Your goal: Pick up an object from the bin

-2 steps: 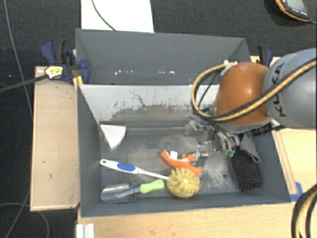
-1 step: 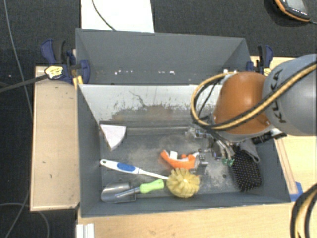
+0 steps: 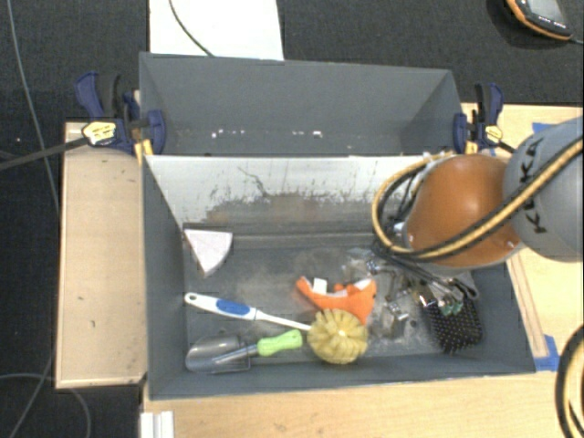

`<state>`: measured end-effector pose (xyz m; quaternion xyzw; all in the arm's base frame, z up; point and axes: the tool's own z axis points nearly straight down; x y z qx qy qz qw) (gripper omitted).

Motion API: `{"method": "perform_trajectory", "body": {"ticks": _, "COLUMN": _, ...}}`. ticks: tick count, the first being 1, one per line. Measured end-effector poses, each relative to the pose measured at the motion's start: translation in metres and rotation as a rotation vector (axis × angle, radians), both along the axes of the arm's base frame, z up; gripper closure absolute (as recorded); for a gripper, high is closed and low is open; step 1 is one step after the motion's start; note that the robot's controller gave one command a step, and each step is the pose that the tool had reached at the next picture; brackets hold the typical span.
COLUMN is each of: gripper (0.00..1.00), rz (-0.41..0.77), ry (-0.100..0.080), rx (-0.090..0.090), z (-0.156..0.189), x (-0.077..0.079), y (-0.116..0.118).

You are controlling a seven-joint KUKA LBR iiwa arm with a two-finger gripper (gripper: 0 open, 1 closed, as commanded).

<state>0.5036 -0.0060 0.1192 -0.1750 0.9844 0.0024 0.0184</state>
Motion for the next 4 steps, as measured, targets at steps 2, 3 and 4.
{"method": "perform_trajectory", "body": {"ticks": 2, "gripper": 1.0, "rz": 0.307, "ry": -0.008, "rx": -0.011, "z": -0.022, "x": -0.005, "y": 0.012}}
{"method": "perform_trajectory", "body": {"ticks": 3, "gripper": 1.0, "rz": 0.304, "ry": -0.008, "rx": -0.011, "z": -0.021, "x": -0.005, "y": 0.012}}
{"method": "perform_trajectory", "body": {"ticks": 4, "gripper": 1.0, "rz": 0.311, "ry": -0.006, "rx": -0.009, "z": 0.078, "x": -0.003, "y": 0.002}}
